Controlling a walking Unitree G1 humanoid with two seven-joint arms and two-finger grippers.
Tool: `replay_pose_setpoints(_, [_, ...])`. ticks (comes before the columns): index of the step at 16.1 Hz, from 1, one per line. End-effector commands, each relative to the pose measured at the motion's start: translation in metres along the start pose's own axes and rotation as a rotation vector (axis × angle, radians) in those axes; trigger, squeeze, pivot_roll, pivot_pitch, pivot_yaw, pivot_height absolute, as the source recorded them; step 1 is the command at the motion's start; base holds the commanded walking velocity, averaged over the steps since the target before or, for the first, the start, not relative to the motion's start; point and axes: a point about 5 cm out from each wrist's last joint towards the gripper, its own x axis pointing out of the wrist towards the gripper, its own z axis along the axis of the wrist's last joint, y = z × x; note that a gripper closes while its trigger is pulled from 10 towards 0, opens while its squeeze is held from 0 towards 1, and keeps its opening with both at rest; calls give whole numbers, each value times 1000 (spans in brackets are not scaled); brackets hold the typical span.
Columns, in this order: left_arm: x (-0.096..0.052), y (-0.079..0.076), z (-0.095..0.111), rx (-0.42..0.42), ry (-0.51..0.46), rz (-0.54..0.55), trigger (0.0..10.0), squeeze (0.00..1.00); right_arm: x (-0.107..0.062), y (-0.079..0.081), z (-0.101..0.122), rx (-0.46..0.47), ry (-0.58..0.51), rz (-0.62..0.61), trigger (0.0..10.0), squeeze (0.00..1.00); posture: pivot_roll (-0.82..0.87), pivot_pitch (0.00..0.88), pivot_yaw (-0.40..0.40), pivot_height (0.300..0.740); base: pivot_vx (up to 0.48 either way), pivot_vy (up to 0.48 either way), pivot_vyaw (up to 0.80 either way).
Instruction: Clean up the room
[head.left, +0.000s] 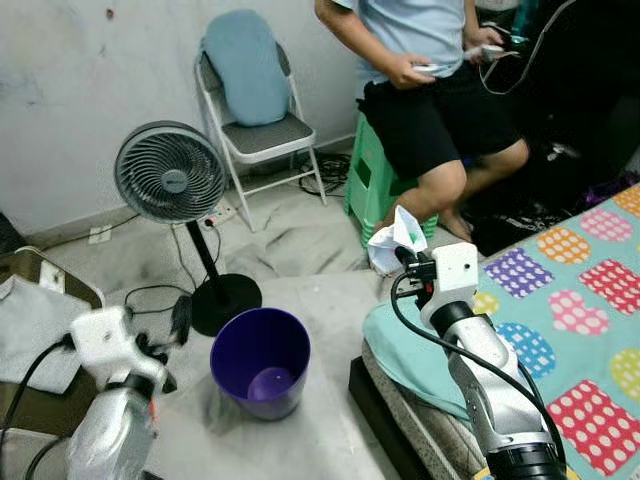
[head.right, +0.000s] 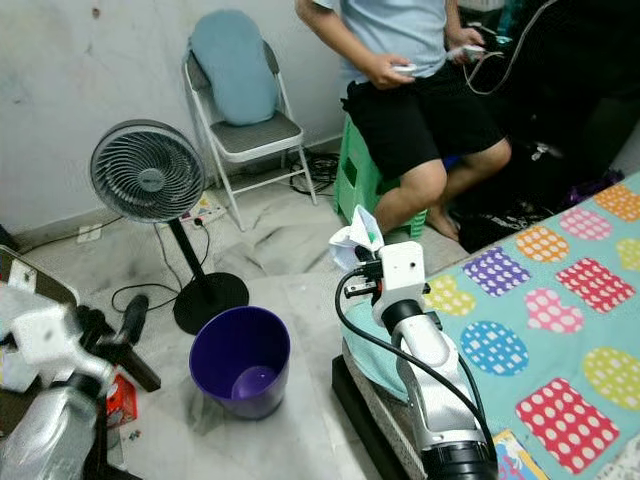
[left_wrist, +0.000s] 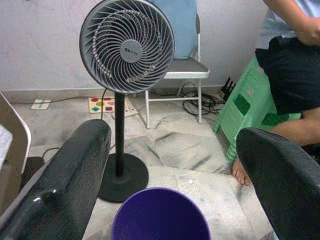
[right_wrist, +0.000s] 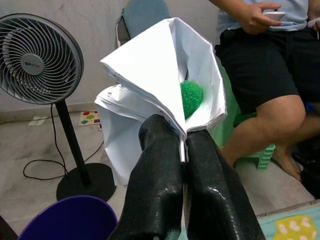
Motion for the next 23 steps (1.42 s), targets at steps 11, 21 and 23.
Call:
replay_pose_setpoints(11, [17, -28, 1, -43, 8, -100, 10000, 0, 12, 15, 18, -19, -37, 58, 10000, 0, -194, 19, 33, 740, 0, 0, 625])
replay_pose_setpoints(21, [20, -36, 1, -41, 11, -152, 10000, 0, 11, 18, 15, -27, -29, 75, 10000, 0, -194, 23, 38, 740, 170, 0, 58])
replay_pose_setpoints(23, [20, -36, 0, -40, 11, -151, 10000, 0, 11, 20, 14, -28, -28, 80, 10000, 0, -191, 21, 38, 740, 324, 0, 800])
